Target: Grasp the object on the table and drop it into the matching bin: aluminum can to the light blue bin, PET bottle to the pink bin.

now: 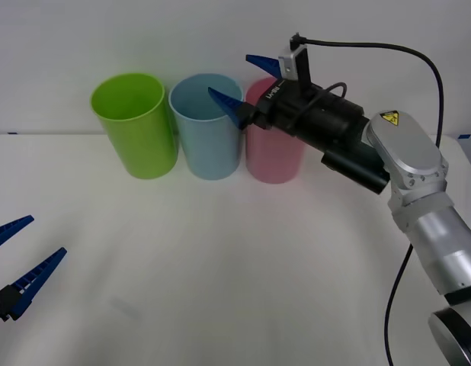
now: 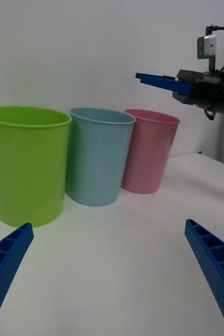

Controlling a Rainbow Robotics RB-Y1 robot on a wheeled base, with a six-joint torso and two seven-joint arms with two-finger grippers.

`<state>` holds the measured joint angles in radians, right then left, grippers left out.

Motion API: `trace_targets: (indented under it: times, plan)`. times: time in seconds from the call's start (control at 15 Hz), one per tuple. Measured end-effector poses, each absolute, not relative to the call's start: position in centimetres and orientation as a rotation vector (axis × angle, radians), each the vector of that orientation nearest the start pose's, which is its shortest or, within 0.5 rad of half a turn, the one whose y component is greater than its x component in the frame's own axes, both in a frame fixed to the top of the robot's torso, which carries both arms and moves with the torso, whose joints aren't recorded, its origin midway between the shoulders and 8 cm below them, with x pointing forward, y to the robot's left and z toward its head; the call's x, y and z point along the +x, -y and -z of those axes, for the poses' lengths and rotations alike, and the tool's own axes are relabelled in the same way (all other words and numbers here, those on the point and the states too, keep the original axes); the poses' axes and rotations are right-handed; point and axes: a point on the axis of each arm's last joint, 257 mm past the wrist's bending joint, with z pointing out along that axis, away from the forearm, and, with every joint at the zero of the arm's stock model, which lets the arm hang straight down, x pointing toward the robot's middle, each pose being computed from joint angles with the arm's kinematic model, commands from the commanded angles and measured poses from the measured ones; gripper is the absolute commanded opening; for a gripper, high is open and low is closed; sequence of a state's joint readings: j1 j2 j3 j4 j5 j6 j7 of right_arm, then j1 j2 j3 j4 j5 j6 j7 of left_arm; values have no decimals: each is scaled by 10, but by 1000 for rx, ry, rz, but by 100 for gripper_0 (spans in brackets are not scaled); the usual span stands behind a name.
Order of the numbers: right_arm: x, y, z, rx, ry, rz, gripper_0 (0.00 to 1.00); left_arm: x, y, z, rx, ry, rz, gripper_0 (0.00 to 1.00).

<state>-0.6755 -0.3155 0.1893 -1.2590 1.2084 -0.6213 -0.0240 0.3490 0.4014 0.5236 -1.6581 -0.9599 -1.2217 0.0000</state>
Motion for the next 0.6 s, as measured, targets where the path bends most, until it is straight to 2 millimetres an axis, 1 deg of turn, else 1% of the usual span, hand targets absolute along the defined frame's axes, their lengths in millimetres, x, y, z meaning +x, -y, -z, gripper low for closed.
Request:
trace_targets:
  times: [0.33,0.6]
  plan:
    - [544,52,48,-795,-1205,-593,100,342,-330,169,465,-1441,567,100]
    - [506,87,79,-802,-1252,-587,100,342,-330,169,465,-1441,567,100]
